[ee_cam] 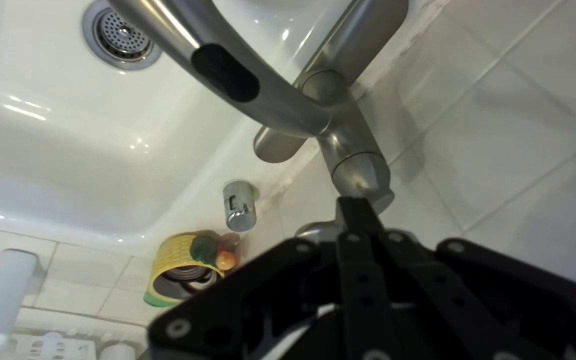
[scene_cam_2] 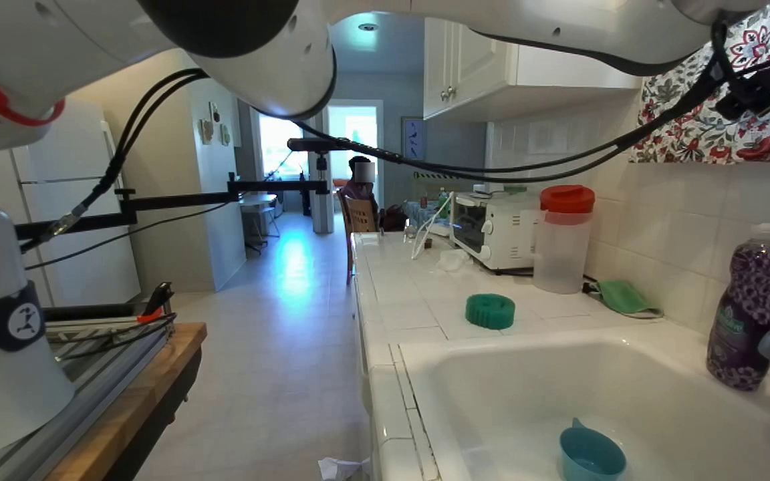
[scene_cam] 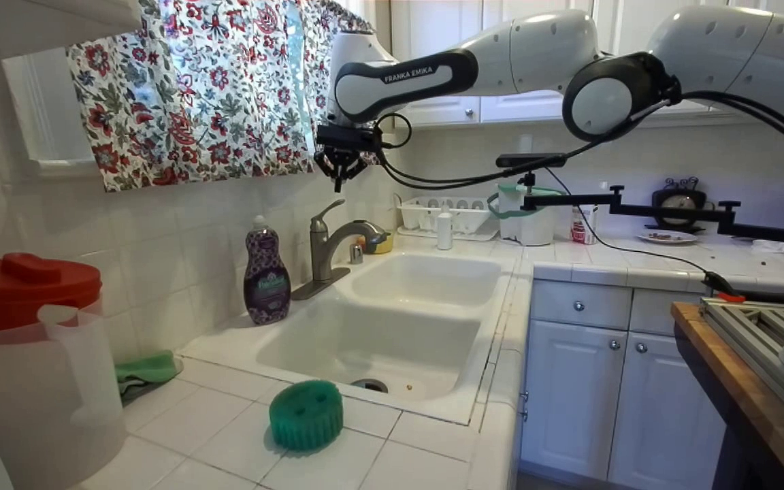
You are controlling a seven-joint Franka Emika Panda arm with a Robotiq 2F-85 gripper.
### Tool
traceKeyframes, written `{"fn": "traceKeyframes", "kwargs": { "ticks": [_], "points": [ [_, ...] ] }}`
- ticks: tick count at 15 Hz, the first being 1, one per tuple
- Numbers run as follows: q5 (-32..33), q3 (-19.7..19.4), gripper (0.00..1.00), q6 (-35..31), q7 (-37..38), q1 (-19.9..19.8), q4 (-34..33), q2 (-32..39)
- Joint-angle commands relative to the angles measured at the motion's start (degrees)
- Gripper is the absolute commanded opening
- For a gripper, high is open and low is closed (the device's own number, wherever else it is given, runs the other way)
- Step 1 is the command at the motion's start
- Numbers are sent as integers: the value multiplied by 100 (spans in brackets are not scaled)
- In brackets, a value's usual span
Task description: Push the faucet to the center of the sink then push the faucet handle upwards.
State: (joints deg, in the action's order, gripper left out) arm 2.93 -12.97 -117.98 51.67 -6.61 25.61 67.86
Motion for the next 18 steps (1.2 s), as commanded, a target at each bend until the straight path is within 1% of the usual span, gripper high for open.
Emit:
{"fn": "traceKeyframes", "kwargs": {
  "ticks": [1,3,4,5,7,13,14,15,16,17,18],
  "points": [
    [174,-93,0,-175,582,-38,40,51],
    [172,-97,0,-205,954,-100,44,88],
    [150,-100,3,-205,1230,-122,51,100],
    [163,-119,28,-149,1484,-118,63,89],
    [182,-126,30,-135,1882,-70,59,108],
    [153,-60,73,-413,2824,92,13,136],
    [109,-11,32,-458,2898,64,26,143],
    [98,-1,36,-484,2986,45,36,147],
    [83,14,35,-500,3062,19,50,146],
    [70,24,29,-507,3141,-7,58,139],
    [50,42,43,-470,3225,-53,-33,197]
  ]
}}
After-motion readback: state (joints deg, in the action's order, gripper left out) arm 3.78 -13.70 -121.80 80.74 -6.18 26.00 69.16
